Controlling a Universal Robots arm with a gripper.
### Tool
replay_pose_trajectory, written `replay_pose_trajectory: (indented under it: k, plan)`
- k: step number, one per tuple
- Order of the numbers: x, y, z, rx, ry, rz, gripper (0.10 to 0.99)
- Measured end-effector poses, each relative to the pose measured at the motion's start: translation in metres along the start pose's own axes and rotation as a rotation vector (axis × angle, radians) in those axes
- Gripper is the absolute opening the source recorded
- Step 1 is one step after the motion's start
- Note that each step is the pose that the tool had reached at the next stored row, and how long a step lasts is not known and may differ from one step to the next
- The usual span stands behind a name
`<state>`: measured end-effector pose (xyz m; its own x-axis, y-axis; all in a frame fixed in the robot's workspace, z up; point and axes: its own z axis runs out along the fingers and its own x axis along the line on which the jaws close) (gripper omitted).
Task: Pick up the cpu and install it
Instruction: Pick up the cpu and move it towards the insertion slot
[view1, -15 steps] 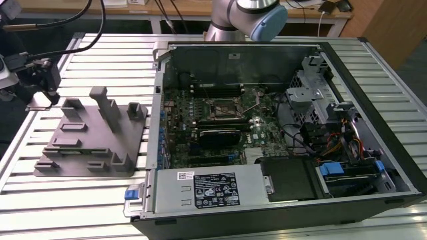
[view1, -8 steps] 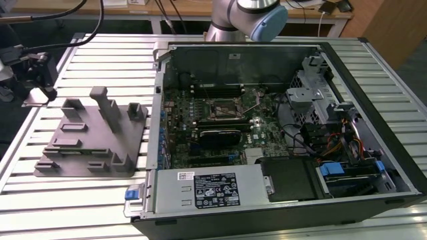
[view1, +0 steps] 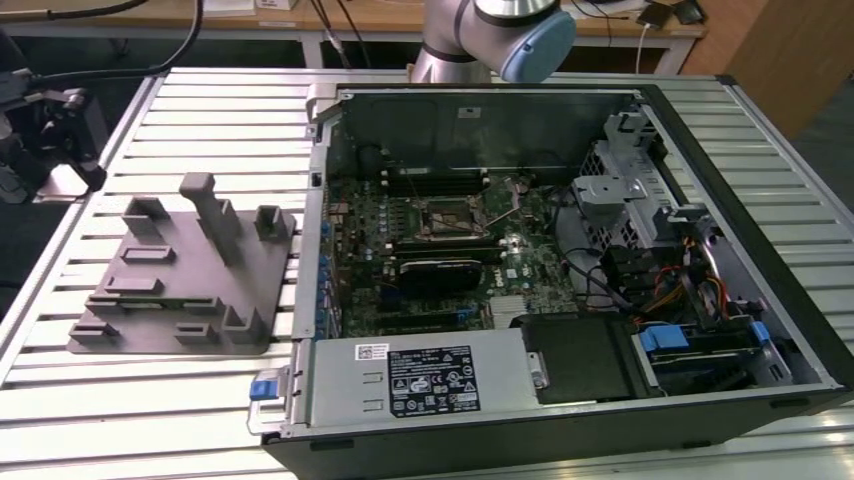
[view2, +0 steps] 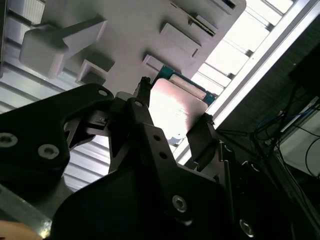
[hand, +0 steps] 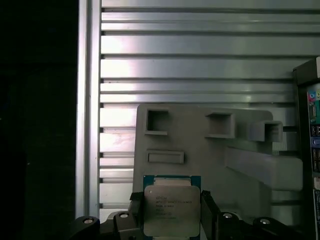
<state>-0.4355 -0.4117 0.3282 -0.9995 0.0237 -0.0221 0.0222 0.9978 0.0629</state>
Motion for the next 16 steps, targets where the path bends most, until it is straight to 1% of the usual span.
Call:
replay_pose_trajectory:
  k: [16]
  plan:
    - [-0.0005,0.0015,-0.0233,0.000,0.0000,0.000,0.545]
